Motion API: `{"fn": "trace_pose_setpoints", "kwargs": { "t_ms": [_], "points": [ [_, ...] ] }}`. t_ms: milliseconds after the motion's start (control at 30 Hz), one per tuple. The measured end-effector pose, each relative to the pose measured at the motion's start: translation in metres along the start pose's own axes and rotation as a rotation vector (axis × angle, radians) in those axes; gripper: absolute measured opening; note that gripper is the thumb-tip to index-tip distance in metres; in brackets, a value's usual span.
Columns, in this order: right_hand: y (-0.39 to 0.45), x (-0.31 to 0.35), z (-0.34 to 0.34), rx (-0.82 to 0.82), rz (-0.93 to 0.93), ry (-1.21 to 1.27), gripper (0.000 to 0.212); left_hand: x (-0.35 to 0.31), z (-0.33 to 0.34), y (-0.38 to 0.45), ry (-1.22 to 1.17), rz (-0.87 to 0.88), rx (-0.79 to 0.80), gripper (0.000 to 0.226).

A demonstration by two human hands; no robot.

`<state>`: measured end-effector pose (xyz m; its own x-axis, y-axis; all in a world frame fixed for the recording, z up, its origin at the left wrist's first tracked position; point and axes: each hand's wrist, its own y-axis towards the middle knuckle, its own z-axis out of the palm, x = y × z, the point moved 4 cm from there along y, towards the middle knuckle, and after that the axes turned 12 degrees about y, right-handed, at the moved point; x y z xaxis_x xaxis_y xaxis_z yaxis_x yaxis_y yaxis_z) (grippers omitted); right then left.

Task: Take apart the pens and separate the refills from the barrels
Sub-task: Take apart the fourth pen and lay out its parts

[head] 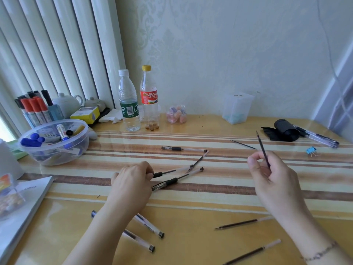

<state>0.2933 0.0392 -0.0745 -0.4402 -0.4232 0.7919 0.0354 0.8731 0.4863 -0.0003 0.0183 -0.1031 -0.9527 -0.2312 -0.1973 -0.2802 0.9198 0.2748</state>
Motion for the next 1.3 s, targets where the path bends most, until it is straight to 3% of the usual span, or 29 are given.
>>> {"fn": "trace_pose_setpoints", "kwargs": {
  "t_ms": [100, 200, 333, 433, 667, 867, 1000, 1100, 1300],
  "points": [
    [-0.001, 0.003, 0.000, 0.019, -0.029, 0.079, 0.029, -0.010, -0.009, -0.003, -0.192, 0.102, -0.031, 0.022],
    [-0.008, 0.008, 0.008, 0.125, -0.002, 0.238, 0.039, -0.043, -0.016, -0.024, -0.341, 0.383, -0.034, 0.020],
    [-0.015, 0.012, 0.025, 0.415, 0.100, 0.265, 0.049, -0.069, -0.012, -0.045, -0.345, 0.609, -0.041, 0.021],
    [-0.020, 0.011, 0.031, 0.584, 0.077, 0.195, 0.058, -0.068, -0.010, -0.045, -0.301, 0.638, -0.043, 0.026],
    [-0.022, 0.013, 0.030, 0.673, 0.068, 0.116, 0.039, -0.067, -0.013, -0.048, -0.285, 0.686, 0.002, 0.027],
    [-0.021, 0.016, 0.022, 0.619, 0.008, 0.087, 0.034, -0.059, -0.015, -0.046, -0.293, 0.655, 0.036, 0.032],
    [-0.019, 0.015, 0.019, 0.554, 0.079, 0.145, 0.049, -0.051, -0.021, -0.041, -0.480, 0.603, -0.027, 0.033],
    [-0.017, 0.011, 0.019, 0.577, 0.116, 0.201, 0.053, -0.053, -0.026, -0.041, -0.461, 0.654, -0.083, 0.024],
    [-0.020, 0.016, 0.018, 0.553, -0.006, 0.066, 0.040, -0.053, -0.022, -0.039, -0.457, 0.630, -0.133, 0.039]
  ]
}}
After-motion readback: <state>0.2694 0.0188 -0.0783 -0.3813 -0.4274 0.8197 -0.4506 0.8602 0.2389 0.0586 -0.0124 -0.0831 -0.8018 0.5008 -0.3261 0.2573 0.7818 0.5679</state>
